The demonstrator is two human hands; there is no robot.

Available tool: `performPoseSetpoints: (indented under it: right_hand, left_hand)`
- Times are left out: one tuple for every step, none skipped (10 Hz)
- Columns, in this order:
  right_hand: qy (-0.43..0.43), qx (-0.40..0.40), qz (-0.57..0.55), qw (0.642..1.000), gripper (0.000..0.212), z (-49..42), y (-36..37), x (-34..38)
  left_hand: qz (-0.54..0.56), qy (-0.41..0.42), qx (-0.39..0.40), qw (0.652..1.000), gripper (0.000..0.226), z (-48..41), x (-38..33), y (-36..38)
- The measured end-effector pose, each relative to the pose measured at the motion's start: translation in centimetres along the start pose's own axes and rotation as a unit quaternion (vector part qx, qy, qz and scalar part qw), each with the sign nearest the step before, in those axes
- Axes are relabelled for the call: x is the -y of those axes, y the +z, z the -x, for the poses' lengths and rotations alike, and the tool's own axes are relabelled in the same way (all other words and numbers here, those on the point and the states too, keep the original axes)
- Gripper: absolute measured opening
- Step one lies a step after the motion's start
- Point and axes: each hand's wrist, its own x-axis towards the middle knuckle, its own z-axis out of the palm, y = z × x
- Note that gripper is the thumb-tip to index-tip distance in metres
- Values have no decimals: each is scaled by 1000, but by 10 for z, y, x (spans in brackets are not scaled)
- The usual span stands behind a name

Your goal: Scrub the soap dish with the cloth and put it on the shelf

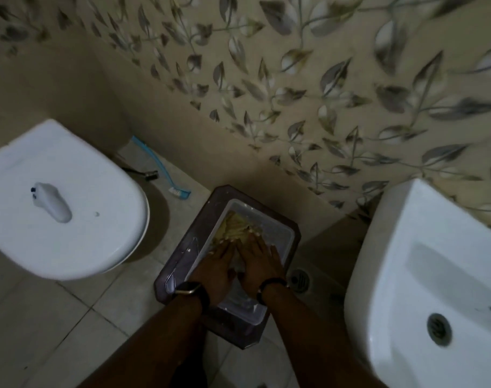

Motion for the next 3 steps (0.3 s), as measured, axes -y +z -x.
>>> performPoseSetpoints:
  right_hand:
    - [-19, -84, -21, 996, 68, 22, -33, 3]
    - [-35, -203, -5, 979, 69, 44, -80, 0]
    - [-51, -312, -8, 949, 71, 77, -133, -6]
  left_hand:
    - [67, 30, -63, 995, 63, 10, -26, -26]
    - [99, 75, -129, 984, 61, 15, -68, -69]
    - [38, 186, -213, 958, 54, 20, -116, -116]
